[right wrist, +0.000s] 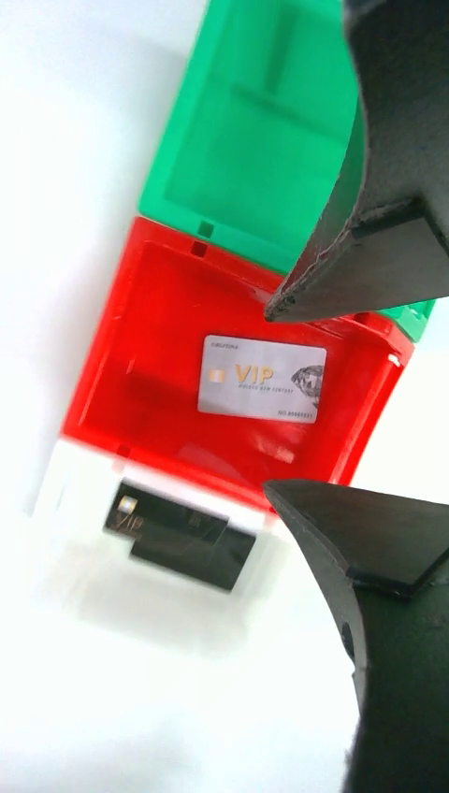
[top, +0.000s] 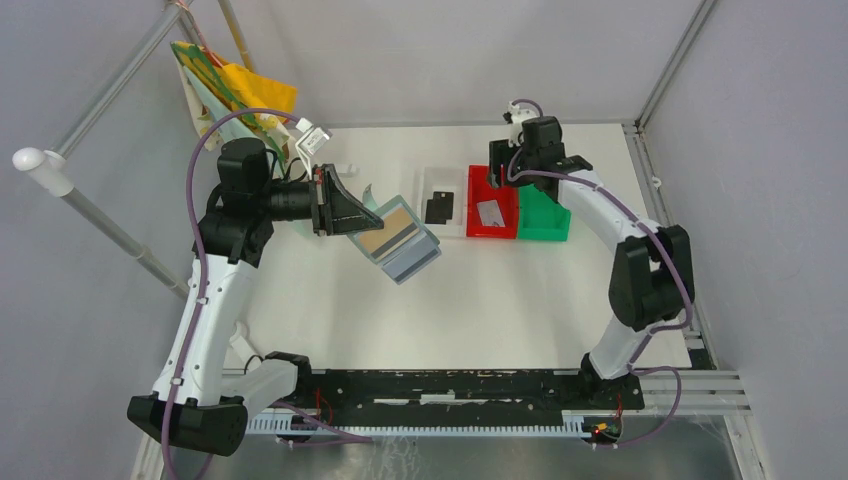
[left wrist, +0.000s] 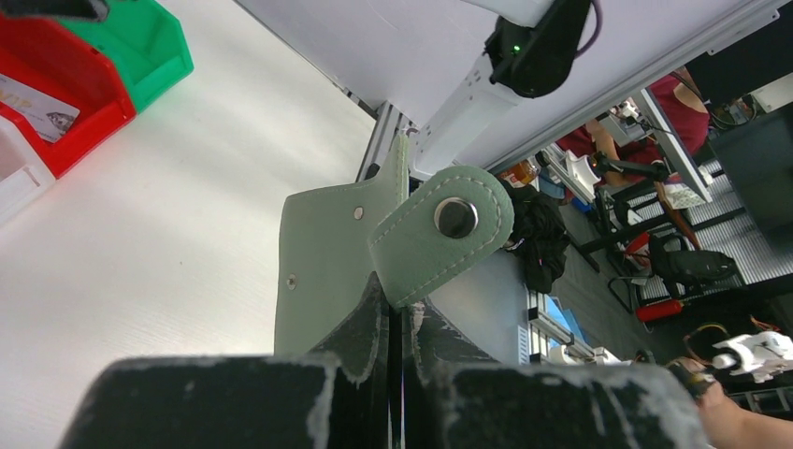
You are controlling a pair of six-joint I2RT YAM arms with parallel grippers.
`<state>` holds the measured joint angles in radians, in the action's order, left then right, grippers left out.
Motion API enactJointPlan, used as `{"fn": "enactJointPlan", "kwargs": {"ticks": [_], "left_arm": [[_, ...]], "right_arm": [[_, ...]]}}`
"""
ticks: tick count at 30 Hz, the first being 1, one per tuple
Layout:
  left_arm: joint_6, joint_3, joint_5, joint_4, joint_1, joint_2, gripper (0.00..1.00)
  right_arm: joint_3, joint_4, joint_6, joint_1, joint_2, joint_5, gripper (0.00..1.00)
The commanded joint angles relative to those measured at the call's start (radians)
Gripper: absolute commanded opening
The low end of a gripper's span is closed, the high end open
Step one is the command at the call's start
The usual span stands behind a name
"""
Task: Take the credit cards out of the card holder
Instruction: Place the credit card in the storage box, then remove the credit card from the card holder.
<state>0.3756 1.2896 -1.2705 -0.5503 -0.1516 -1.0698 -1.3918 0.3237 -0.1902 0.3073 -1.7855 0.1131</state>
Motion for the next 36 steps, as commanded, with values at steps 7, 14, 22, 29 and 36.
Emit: {"fn": "enactJointPlan", "kwargs": {"ticks": [7,14,22,29,36], "left_arm": [[-0.048,0.033,-0.066,0.021,0.004,0.025,0.02],[-0.058,0.035,-0.084,0.012,0.003,0.025,0.02],[-0.078,0.04,-0.096,0.001,0.004,0.03,0.02],[-0.075,0.048,-0.125,-0.002,0.004,0.025,0.02],[-0.069,0.056,-0.17,-0.018,0.004,0.021,0.02]], "right_arm": [[0.225,-0.36,-0.129,0.107,0.492,0.342,0.86],[0.449,-0.655,-0.282,0.266,0.687,0.55,0.98],[0.572,-0.892,-0.39,0.341,0.737,0.673,0.98],[0.579,-0.891,-0.335,0.398,0.706,0.654,0.98],[0.513,-0.782,-0.21,0.431,0.655,0.592,0.98]]}}
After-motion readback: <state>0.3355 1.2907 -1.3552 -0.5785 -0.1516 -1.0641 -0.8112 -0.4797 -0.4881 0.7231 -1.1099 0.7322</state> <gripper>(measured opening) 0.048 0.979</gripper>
